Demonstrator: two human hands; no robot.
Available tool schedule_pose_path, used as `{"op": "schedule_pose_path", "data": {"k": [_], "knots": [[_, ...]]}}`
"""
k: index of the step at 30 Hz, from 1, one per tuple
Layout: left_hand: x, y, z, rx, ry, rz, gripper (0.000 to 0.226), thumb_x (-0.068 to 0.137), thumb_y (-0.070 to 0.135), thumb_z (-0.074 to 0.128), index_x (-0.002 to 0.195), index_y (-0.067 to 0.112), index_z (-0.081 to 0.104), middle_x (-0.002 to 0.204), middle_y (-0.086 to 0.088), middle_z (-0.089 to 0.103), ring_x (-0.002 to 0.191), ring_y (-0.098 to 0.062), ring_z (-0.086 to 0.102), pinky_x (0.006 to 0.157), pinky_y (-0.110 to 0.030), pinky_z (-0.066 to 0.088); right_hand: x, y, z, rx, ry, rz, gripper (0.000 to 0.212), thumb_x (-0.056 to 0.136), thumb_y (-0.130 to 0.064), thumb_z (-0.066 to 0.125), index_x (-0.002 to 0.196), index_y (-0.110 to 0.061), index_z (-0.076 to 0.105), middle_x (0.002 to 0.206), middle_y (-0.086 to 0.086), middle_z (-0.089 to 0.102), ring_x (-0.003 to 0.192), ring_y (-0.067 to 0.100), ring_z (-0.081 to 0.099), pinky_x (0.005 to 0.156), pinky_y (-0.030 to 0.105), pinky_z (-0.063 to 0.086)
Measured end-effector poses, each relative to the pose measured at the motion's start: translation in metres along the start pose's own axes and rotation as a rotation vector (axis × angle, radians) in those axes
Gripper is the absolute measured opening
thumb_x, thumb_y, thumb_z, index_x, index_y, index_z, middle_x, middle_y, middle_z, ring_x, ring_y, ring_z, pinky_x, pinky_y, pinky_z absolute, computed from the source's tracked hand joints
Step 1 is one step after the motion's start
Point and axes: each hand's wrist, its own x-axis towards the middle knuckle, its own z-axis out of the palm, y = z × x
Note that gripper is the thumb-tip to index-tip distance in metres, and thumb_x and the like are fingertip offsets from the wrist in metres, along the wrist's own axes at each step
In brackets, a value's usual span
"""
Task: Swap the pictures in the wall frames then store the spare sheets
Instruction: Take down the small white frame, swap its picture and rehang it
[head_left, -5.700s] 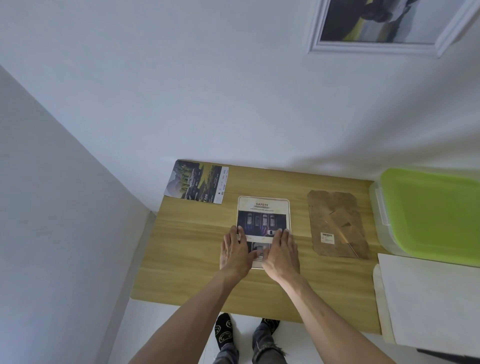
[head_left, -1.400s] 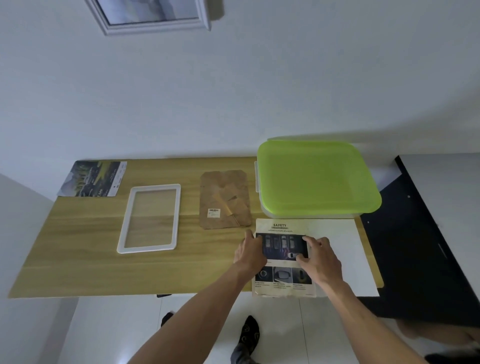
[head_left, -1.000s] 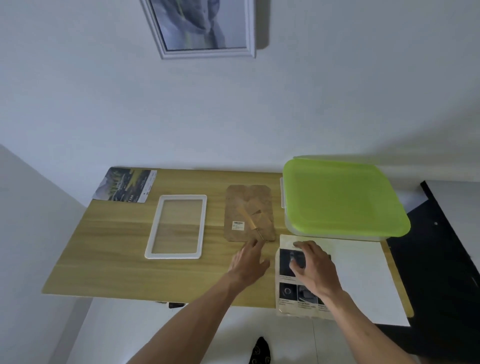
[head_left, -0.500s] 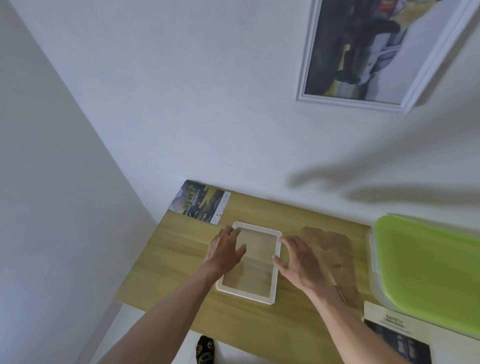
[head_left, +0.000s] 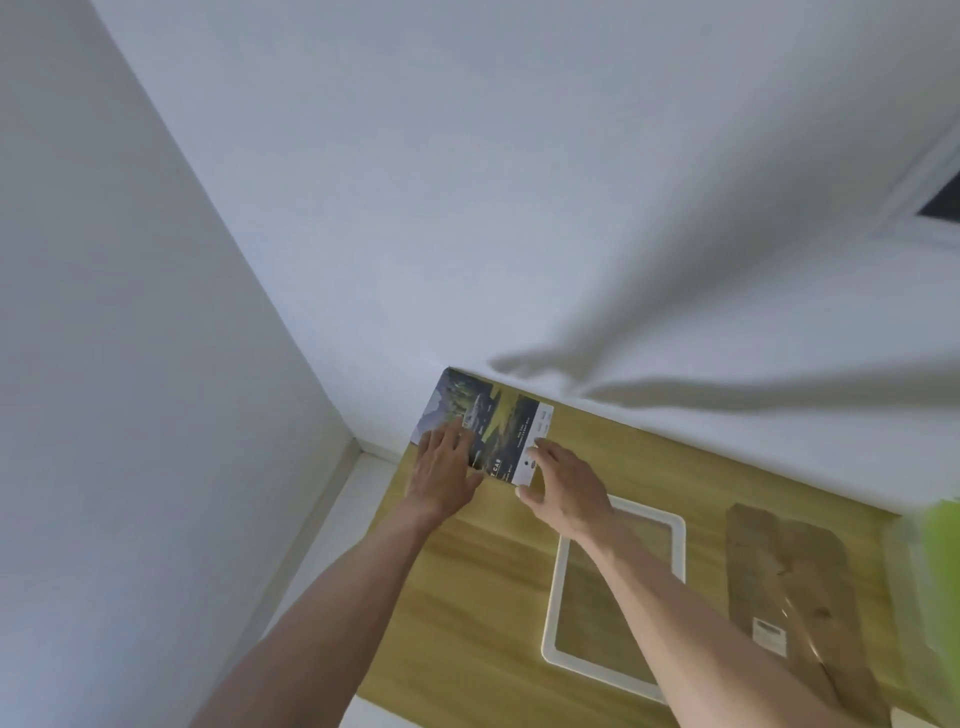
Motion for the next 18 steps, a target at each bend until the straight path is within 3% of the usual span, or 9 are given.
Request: {"op": "schedule_pose_path", "data": {"k": [4,7,10,12,15,18], "knots": [[0.019,-0.022,0.007,-0.008,-0.134,-0.007,0.083,0.095,0.053,0.048,0.156,0.015,0.008,0.164,-0.001,0.000,0.151,-0.020,-0.005,0.123,-0.045,-0.001,0.031,-0.011,0.010,-0.039,-0.086,0.012,0.074,0.098,-0.051,0.050,0.157,-0.017,0.022,0.166,-0.001,0.012,0.151,0.019,0.017,0.122,0.035,0.020],[0.021,-0.031,0.013,-0.022,-0.171,-0.004,0.082,0.095,0.059,0.040,0.157,0.019,0.003,0.164,0.002,-0.002,0.150,-0.015,-0.008,0.122,-0.044,-0.005,0.045,-0.015,0.018,-0.064,-0.134,0.023,0.078,0.099,-0.051,0.049,0.159,-0.016,0.013,0.167,0.000,0.002,0.153,0.019,0.012,0.122,0.035,0.020],[0.018,-0.034,0.021,-0.014,-0.105,0.007,0.077,0.095,0.060,0.038,0.156,0.019,0.015,0.163,0.004,0.009,0.151,-0.014,0.001,0.123,-0.041,-0.003,0.049,-0.014,0.028,-0.014,-0.136,0.070,0.077,0.097,-0.048,0.053,0.159,-0.019,0.016,0.166,-0.004,0.005,0.152,0.019,0.014,0.119,0.036,0.028],[0.017,-0.035,0.026,0.035,-0.025,0.046,0.072,0.094,0.059,0.040,0.151,0.017,0.032,0.160,0.001,0.026,0.149,-0.017,0.018,0.123,-0.040,0.007,0.048,-0.012,0.032,0.012,-0.102,0.077,0.074,0.097,-0.047,0.055,0.157,-0.019,0.023,0.165,-0.005,0.012,0.151,0.018,0.019,0.118,0.035,0.029],[0.013,-0.039,0.037,0.093,0.151,0.118,0.061,0.089,0.059,0.044,0.126,0.015,0.063,0.135,-0.002,0.060,0.129,-0.022,0.051,0.112,-0.045,0.037,0.043,-0.013,0.037,-0.020,-0.047,0.058,0.066,0.099,-0.044,0.053,0.155,-0.019,0.029,0.164,-0.001,0.020,0.149,0.021,0.025,0.118,0.036,0.028],[0.011,-0.042,0.035,0.143,0.269,0.176,0.056,0.090,0.060,0.037,0.105,0.017,0.071,0.115,0.002,0.069,0.112,-0.020,0.061,0.106,-0.048,0.042,0.038,-0.015,0.039,-0.140,0.046,-0.042,0.061,0.093,-0.039,0.063,0.147,-0.017,0.045,0.154,0.009,0.042,0.142,0.027,0.040,0.118,0.044,0.028]]}}
